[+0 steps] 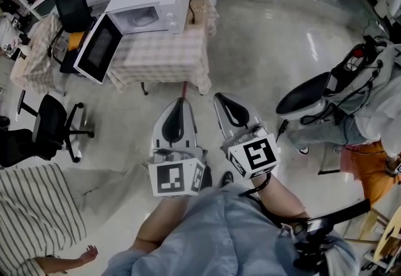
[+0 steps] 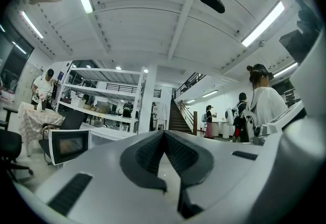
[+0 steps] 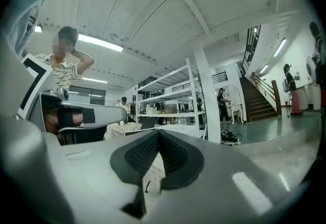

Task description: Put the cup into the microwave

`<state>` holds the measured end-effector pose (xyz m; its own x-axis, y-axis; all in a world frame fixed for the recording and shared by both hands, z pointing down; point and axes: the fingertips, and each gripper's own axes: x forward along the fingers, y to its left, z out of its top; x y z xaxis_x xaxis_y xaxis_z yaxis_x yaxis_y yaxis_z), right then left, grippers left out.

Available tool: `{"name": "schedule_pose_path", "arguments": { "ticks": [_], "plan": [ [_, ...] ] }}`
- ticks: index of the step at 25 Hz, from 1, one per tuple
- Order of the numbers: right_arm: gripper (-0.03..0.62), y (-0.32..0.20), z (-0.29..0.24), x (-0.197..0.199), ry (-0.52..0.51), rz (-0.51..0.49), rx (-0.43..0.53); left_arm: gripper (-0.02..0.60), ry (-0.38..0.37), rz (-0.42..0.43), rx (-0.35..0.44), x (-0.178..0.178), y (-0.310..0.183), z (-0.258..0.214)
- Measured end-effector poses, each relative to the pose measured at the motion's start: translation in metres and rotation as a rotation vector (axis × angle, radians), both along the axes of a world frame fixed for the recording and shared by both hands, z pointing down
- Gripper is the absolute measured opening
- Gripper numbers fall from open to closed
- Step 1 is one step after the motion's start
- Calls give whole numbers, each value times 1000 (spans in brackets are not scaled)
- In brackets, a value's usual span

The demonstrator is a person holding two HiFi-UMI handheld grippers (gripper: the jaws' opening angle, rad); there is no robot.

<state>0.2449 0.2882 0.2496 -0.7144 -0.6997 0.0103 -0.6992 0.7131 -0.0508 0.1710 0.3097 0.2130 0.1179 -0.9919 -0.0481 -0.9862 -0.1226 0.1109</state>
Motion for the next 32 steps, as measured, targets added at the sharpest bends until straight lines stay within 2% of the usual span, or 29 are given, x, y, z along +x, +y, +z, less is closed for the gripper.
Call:
{"name": "schedule_pose_path", "arguments": {
  "ticks": [11,24,32],
  "plan": [
    [0,-11,10,-13,11,-13,-12,6,8,-19,-9,-15,-11,7],
    [0,-88,-2,-104,17,-15,16,6,16,-24,25,-101,-83,-3],
    [0,-118,-12,-143,46,3,50,6,47,4,42,-137,-115,-6]
  ]
}}
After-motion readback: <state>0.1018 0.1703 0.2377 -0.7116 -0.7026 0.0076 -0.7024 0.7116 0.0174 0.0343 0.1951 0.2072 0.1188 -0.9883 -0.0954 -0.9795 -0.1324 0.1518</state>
